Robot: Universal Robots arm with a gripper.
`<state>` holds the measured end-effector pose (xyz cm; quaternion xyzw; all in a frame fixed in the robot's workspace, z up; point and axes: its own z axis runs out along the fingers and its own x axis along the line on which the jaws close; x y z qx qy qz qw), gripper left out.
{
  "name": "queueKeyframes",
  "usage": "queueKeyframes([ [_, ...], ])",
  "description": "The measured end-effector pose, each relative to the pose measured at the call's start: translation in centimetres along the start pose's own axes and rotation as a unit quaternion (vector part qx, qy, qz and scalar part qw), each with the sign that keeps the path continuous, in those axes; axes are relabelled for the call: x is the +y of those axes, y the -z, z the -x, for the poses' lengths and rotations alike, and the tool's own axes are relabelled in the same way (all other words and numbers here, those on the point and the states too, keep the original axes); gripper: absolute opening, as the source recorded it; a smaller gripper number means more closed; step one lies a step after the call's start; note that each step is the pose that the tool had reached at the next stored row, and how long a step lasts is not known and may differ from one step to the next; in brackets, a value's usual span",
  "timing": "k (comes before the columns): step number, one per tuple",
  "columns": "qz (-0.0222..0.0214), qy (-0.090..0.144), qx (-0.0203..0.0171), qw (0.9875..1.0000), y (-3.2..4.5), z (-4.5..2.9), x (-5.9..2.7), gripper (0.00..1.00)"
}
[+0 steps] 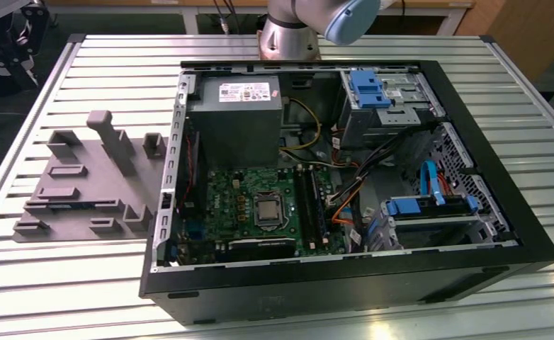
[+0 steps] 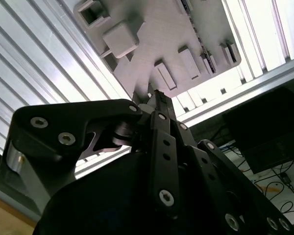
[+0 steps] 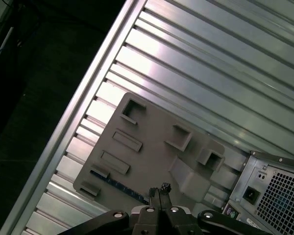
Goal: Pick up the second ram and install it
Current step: 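Pick up the second ram and move it above second insertion slot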
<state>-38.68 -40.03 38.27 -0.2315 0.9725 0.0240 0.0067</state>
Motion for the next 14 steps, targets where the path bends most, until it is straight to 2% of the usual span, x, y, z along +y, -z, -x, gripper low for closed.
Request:
queueKeyframes([
  [5,0.0002,0.009,0.0005,1.0,0.01,-0.02,0.0,0.11],
  [9,0.0007,0.028,0.0013,0.9996,0.01,-0.04,0.01,0.11],
  [14,0.0015,0.064,0.0028,0.998,-0.02,-0.06,0.01,0.11],
])
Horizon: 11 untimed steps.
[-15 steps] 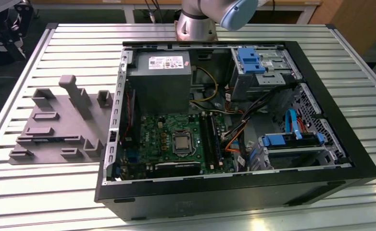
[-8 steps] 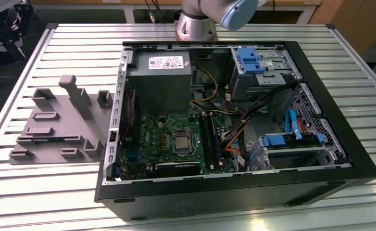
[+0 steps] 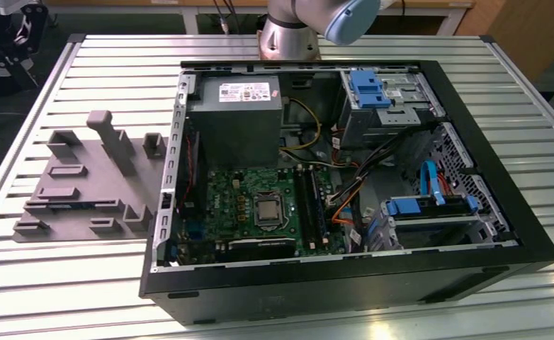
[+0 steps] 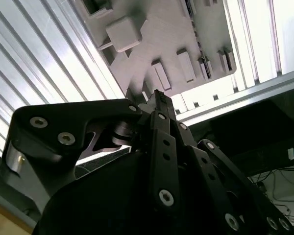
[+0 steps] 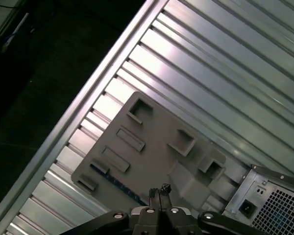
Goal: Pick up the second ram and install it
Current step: 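Pick up the second ram and move it above second insertion slot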
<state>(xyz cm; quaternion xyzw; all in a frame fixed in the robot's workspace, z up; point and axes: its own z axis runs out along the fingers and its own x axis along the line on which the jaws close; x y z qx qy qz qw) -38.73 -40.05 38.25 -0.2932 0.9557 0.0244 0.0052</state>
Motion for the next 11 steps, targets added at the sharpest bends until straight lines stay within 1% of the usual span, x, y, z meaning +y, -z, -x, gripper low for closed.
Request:
queueKeyframes([
  [4,0.0007,0.03,0.0014,0.9995,0.0,0.0,0.0,0.11],
  [11,0.0017,0.069,0.0031,0.9976,-0.01,-0.01,-0.02,0.11],
])
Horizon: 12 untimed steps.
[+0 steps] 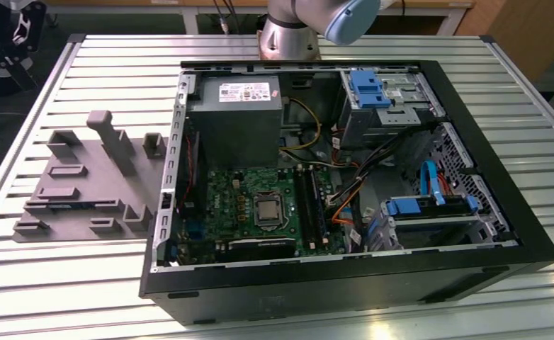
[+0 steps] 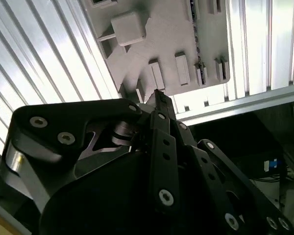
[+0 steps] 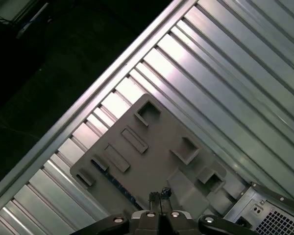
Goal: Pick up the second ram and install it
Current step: 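Pick up the second ram and move it above second insertion slot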
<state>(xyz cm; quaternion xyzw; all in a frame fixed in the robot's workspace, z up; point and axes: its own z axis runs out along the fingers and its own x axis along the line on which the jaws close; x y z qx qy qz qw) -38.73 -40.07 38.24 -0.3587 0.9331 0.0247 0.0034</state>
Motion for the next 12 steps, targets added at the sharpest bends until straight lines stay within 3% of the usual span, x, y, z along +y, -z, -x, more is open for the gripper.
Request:
queueKeyframes([
  [12,0.0008,0.033,0.0014,0.9995,0.0,-0.07,-0.02,0.11],
])
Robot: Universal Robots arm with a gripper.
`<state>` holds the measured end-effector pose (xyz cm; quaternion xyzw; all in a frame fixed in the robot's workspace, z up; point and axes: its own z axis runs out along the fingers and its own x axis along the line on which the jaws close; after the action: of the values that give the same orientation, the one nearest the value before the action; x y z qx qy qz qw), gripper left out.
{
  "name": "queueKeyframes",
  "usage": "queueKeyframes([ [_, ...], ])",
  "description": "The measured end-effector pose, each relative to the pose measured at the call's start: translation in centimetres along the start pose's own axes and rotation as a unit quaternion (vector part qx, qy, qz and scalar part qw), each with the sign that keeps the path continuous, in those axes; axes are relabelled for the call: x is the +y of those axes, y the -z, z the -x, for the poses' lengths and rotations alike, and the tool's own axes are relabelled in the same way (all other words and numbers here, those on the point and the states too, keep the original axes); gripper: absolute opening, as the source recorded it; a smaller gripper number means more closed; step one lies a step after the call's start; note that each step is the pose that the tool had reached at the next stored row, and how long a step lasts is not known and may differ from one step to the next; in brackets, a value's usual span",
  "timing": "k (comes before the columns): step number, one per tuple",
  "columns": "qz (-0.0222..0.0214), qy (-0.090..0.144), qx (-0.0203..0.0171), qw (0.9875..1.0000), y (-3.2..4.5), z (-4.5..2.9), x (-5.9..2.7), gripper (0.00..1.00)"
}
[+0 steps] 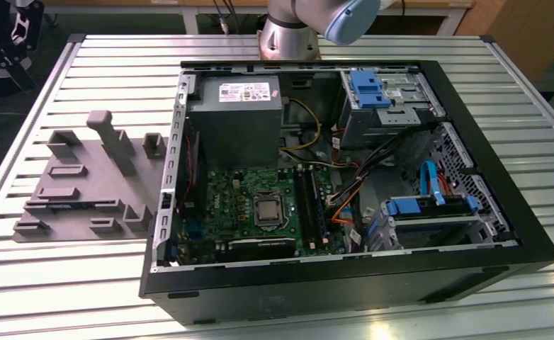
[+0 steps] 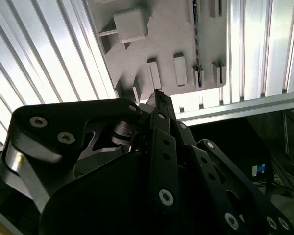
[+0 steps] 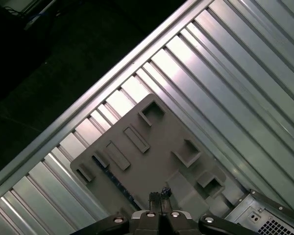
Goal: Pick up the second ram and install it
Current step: 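Pick up the second ram and move it above second insertion slot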
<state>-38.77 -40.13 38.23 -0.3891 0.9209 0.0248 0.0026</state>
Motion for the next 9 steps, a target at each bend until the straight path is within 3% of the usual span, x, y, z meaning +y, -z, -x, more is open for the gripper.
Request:
queueKeyframes([
  [9,0.0,0.001,0.0,1.0,0.0,0.0,0.0,0.11],
])
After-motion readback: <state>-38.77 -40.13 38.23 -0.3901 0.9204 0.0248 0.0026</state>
